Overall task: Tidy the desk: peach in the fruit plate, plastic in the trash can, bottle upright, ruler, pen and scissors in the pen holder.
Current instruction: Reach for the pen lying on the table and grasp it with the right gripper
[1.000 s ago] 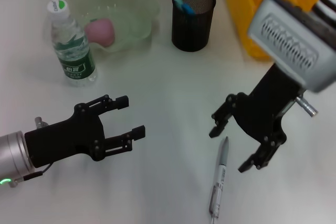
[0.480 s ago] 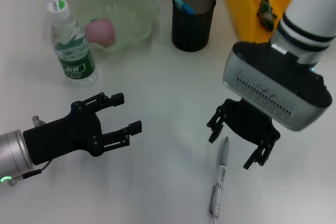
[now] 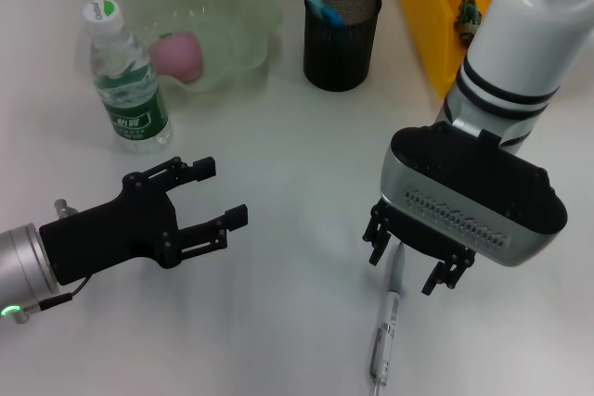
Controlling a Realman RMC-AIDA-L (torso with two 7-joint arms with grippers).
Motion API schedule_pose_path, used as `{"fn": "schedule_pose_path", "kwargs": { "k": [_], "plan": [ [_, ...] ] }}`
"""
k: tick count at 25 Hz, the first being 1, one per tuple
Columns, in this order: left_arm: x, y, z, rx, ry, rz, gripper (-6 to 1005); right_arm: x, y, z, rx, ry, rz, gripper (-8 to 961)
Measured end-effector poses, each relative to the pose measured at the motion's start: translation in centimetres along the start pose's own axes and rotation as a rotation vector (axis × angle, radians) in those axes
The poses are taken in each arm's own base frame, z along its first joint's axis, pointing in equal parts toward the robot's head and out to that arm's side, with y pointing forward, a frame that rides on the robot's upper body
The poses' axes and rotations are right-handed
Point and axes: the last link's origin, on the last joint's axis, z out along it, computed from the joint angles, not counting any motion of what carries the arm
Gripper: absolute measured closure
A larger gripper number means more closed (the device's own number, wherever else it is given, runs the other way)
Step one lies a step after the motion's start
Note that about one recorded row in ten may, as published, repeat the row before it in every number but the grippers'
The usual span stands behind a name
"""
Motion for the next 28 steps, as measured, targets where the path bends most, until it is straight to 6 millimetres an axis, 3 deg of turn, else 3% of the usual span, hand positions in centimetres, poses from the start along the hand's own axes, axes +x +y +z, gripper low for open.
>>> {"fn": "schedule_pose_path", "kwargs": {
  "k": [7,20,28],
  "plan": [
    [0.0,-0.1,0.0,0.004,0.0,0.0,197,-0.7,-0.4,0.7,-0.007,0.011,-0.064,367],
    [-0.3,-0.2,-0.1,0.016,-0.019,-0.006,197,-2.1,-0.5,1.4,-0.024,-0.026,-0.126,396],
    [-0.4,-0.2,-0.1,0.015,-0.023,-0.005,197,-2.0,-0.2,1.9,-0.043,-0.025,-0.123,503]
  ]
}}
